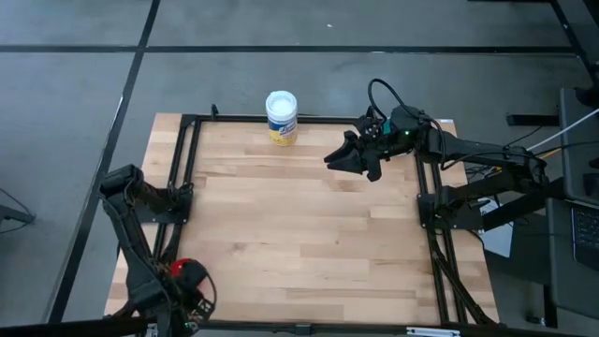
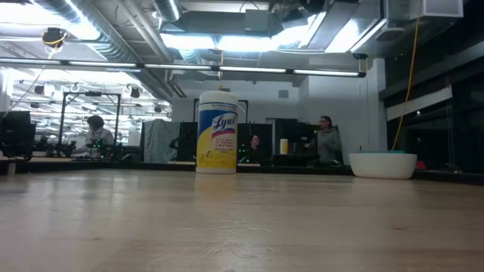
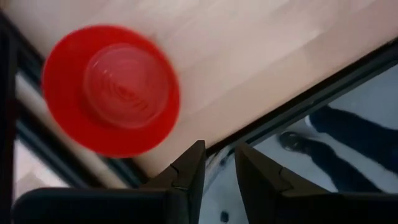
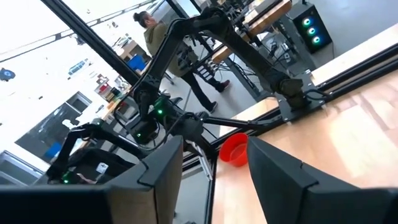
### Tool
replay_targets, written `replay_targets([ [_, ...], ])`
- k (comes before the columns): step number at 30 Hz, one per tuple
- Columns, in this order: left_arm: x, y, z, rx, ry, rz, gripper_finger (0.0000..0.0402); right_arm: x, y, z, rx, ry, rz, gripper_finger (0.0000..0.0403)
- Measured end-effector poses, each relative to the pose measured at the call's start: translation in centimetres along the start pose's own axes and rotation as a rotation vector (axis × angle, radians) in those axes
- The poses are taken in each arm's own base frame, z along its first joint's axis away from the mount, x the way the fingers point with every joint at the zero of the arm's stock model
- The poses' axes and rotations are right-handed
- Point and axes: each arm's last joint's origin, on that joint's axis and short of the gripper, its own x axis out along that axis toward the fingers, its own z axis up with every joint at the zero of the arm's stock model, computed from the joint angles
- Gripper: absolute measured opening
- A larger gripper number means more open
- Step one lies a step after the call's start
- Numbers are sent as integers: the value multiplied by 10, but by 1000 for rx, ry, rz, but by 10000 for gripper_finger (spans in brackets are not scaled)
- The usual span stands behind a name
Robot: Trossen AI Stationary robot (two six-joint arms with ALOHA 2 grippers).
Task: Nest bowls inside each other
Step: Stack the red bowl on top of the light blue bowl
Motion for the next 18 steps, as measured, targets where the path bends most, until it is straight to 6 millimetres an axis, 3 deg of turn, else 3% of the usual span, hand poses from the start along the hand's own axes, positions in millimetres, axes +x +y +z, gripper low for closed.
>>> replay_targets([
  [7,2,1,-7,11,12,-3,84,0,0,0,33,2,2,173],
  [18,39,-16,-22,21,40,24,87,0,0,0,75,3,3,172],
])
